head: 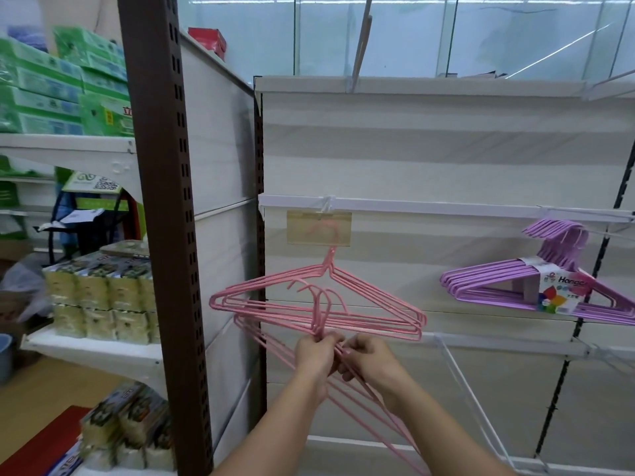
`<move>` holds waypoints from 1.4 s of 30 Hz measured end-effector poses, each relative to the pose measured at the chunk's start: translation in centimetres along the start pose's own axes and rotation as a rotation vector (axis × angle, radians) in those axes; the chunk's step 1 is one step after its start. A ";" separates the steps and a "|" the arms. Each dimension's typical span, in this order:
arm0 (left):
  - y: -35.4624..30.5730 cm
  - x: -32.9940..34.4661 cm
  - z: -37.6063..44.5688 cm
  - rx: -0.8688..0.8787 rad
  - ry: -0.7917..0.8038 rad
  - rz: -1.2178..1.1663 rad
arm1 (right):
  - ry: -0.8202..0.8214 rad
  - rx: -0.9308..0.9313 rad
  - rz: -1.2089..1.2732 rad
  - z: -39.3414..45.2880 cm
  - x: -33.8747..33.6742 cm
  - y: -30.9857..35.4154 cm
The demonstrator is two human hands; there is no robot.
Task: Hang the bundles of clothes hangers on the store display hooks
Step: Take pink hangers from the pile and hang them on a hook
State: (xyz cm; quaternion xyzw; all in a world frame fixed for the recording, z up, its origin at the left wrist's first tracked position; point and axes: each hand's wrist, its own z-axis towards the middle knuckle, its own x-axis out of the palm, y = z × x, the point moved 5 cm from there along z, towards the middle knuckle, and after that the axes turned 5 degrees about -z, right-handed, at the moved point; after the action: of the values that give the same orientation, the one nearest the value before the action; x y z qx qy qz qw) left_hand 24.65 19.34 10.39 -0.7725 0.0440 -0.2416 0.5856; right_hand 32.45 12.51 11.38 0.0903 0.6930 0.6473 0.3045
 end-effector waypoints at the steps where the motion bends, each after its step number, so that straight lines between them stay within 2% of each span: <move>1: 0.0 0.0 -0.1 -0.001 0.003 0.004 | -0.020 0.017 -0.020 0.1 -0.3 -0.3; 7: 0.5 -0.2 -0.5 -0.016 0.007 0.006 | -0.339 -0.007 -0.383 1.1 -3.7 -1.1; 12: 0.5 -1.0 -0.4 -0.020 -0.071 -0.081 | -0.525 -0.229 -0.522 0.2 -6.8 1.7; 17: -0.2 -0.7 -0.5 0.062 -0.090 0.009 | -0.506 -0.321 -0.667 0.8 -7.6 4.7; 20: -1.0 -0.4 -0.5 0.111 -0.089 0.070 | -0.507 -0.356 -0.667 1.4 -7.4 6.2; 25: -1.6 -0.2 -0.8 0.122 -0.068 0.041 | -0.468 -0.385 -0.674 2.5 -6.2 7.8; 32: -1.3 -0.4 -0.5 0.081 -0.038 -0.050 | -0.378 -0.260 -0.817 4.4 -4.8 7.4; 34: -1.0 -0.5 -0.5 0.056 -0.029 -0.078 | -0.452 -0.240 -0.847 3.9 -5.3 6.9; 36: -0.8 -0.4 -0.5 0.028 -0.017 -0.114 | -0.667 -0.426 -0.897 2.0 -5.3 7.0; 38: -0.7 -0.1 -0.6 0.015 -0.009 -0.152 | -0.760 -0.683 -0.873 -0.3 -4.4 6.5; 39: -0.6 0.0 -0.6 0.012 -0.012 -0.166 | -0.672 -0.712 -0.861 -0.9 -3.7 6.0; 40: -0.5 0.0 -0.7 0.008 -0.020 -0.172 | -0.515 -0.658 -0.851 -1.1 -3.0 5.2; 42: 0.0 0.1 -0.7 0.007 -0.042 -0.150 | -0.197 -0.403 -0.837 -0.4 -1.9 3.0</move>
State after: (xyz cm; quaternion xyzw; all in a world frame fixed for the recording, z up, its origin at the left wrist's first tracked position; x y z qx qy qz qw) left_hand 24.41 18.67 10.60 -0.7766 -0.0268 -0.2687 0.5692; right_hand 32.94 11.68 14.80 -0.1967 0.4982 0.5787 0.6150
